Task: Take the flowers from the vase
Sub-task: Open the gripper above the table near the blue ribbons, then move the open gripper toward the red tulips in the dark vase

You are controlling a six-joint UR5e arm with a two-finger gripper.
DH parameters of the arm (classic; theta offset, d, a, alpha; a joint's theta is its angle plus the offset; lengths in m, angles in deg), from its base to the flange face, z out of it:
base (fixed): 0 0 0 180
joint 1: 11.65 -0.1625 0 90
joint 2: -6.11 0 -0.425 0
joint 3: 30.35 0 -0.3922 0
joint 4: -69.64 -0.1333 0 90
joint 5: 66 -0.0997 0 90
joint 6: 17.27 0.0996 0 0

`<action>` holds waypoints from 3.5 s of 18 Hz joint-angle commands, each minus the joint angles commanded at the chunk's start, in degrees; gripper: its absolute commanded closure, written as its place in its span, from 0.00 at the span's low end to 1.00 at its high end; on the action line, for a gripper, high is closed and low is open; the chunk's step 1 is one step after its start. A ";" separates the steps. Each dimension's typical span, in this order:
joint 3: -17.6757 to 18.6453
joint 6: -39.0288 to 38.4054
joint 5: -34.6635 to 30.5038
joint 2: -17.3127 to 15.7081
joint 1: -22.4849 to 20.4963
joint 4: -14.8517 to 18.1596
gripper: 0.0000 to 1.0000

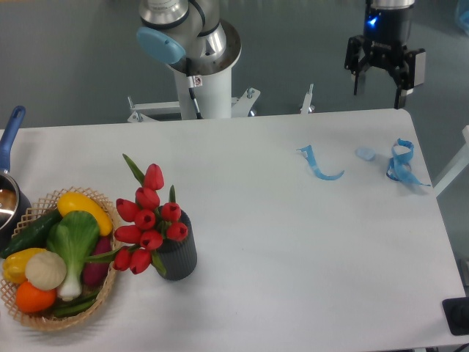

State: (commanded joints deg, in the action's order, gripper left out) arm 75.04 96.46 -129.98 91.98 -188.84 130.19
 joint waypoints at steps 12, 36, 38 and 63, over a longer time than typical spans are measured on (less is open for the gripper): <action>2.90 -9.56 9.14 -0.17 -0.18 -0.17 0.00; 8.00 -29.44 20.39 4.83 21.08 -5.35 0.00; 8.43 -29.53 21.10 6.41 23.98 -6.32 0.00; 3.87 -42.36 25.76 15.55 32.25 -15.47 0.00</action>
State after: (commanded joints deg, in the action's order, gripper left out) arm 78.90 54.10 -104.23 107.53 -156.59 114.73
